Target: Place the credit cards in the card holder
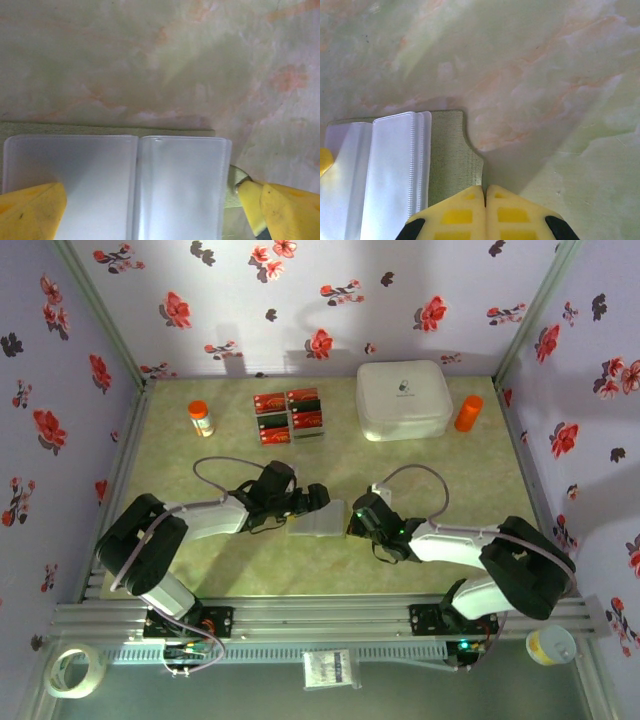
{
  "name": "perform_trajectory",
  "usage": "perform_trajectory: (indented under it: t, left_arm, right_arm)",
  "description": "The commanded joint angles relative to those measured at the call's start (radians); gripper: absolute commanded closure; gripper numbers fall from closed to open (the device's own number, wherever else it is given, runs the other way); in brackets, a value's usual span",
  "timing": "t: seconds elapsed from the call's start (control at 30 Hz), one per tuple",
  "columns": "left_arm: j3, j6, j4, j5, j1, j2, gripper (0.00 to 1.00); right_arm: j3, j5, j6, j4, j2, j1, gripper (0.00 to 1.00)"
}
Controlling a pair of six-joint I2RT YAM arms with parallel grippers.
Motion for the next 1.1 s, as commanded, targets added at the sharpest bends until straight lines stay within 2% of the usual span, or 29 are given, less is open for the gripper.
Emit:
perform_trajectory:
  t: [0.0, 0.13, 0.4, 0.6, 0.73, 0.87, 1.07]
  left_arm:
    - [-0.007, 0.058, -0.061, -0.028, 0.001, -0.032, 0.00]
    - [0.016, 0.072, -0.105, -0.029, -0.001, -0.070, 0.00]
    - [0.046, 0.076, -0.162, -0.027, -0.001, -0.151, 0.00]
    - [0.078, 0.095, -0.219, -0.028, 0.013, -0.210, 0.00]
    - [0.129, 0.143, -0.303, -0.036, 0.081, -0.230, 0.00]
    - [0.208, 0.202, -0.391, -0.031, 0.191, -0.215, 0.00]
    - [0.352, 0.316, -0.504, -0.031, 0.339, -0.114, 0.00]
  right_arm:
    - [-0.021, -0.013, 0.017, 0.006, -0.029, 0.005, 1.00]
    - [-0.023, -0.053, -0.001, 0.026, -0.058, 0.005, 1.00]
    - [0.002, -0.064, -0.040, -0.036, -0.122, 0.007, 0.69]
    - [0.023, -0.051, -0.060, -0.077, -0.139, 0.005, 0.59]
    - [0.042, -0.062, -0.066, -0.094, -0.154, 0.005, 0.60]
    - [0.078, -0.092, -0.086, -0.111, -0.141, 0.006, 0.67]
    - [0.143, -0.131, -0.097, -0.115, -0.069, 0.009, 0.81]
